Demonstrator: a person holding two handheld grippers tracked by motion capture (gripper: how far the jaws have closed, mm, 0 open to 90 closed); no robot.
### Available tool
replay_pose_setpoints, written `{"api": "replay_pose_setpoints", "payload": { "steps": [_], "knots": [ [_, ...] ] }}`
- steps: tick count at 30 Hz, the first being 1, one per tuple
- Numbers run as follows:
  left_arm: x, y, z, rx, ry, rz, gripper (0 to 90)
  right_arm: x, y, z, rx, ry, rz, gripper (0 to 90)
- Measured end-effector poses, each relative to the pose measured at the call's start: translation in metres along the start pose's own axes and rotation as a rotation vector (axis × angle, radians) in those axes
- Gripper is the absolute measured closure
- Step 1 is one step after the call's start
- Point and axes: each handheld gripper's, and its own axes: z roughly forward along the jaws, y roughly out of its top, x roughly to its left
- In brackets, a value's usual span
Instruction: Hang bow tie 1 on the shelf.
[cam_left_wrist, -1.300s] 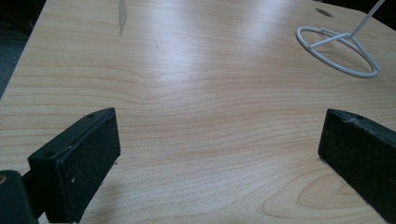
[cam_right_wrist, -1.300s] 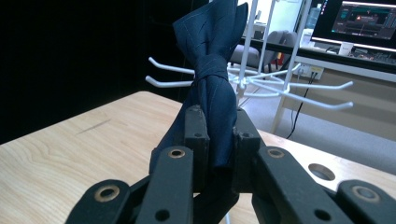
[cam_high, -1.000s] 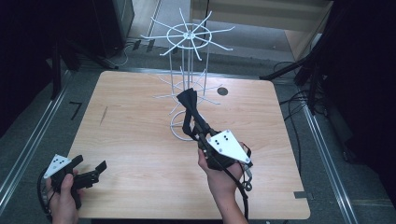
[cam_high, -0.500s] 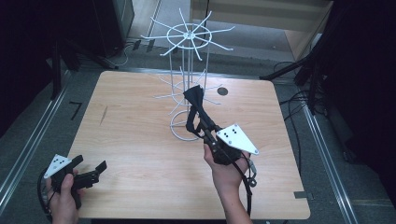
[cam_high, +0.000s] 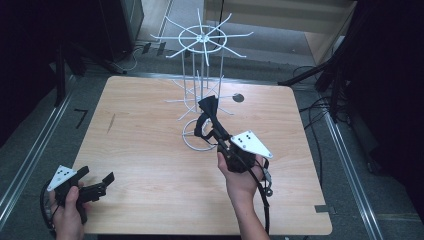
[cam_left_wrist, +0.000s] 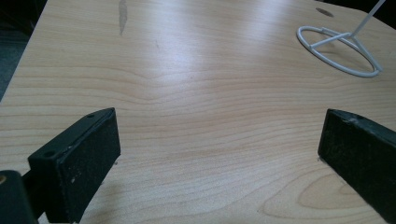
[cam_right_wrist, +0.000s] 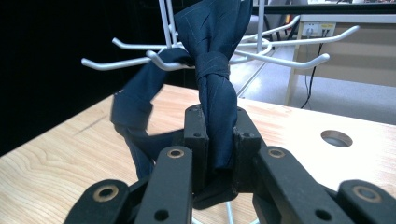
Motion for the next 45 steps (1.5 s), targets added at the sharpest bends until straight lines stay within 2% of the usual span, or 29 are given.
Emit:
{"api": "replay_pose_setpoints", "payload": {
  "steps": [11,13,15,16,18,19,25,29,35,36,38,45],
  "knots": [
    [0.0,0.0,0.0,-0.001,0.0,0.002,0.0,0.003,-0.013,0.015,0.039,-0.006,-0.019,78.3],
    [0.0,0.0,0.0,-0.001,-0.001,0.0,0.0,0.003,-0.015,0.017,0.042,-0.014,-0.029,74.2],
    [0.0,0.0,0.0,-0.001,-0.001,0.001,0.0,0.002,-0.017,0.019,0.054,-0.023,-0.034,63.5],
    [0.0,0.0,0.0,-0.001,-0.001,0.001,0.0,0.002,-0.017,0.019,0.054,-0.023,-0.034,63.5],
    [0.0,0.0,0.0,0.0,0.0,0.002,0.0,0.001,-0.02,0.02,0.073,-0.039,-0.033,53.0],
    [0.0,0.0,0.0,0.001,-0.001,0.002,0.0,0.001,-0.02,0.02,0.073,-0.039,-0.033,53.0],
    [0.0,0.0,0.0,0.0,-0.001,0.003,0.0,-0.004,-0.024,0.018,0.08,-0.046,-0.033,40.0],
    [0.0,0.0,0.0,-0.001,0.0,0.003,0.0,-0.009,-0.029,0.013,0.106,-0.041,-0.026,30.8],
    [0.0,0.0,0.0,-0.001,0.002,0.005,0.0,-0.013,-0.04,0.011,0.132,-0.059,-0.024,35.4],
    [0.0,0.0,0.0,0.001,0.002,0.007,0.0,-0.015,-0.043,0.01,0.132,-0.055,-0.006,35.7],
    [0.0,0.0,0.0,0.001,0.002,0.007,0.0,-0.014,-0.044,0.011,0.138,-0.048,0.01,35.7],
    [0.0,0.0,0.0,0.001,0.001,0.003,0.0,-0.009,-0.044,0.02,0.147,-0.046,0.012,34.4]
  ]
}}
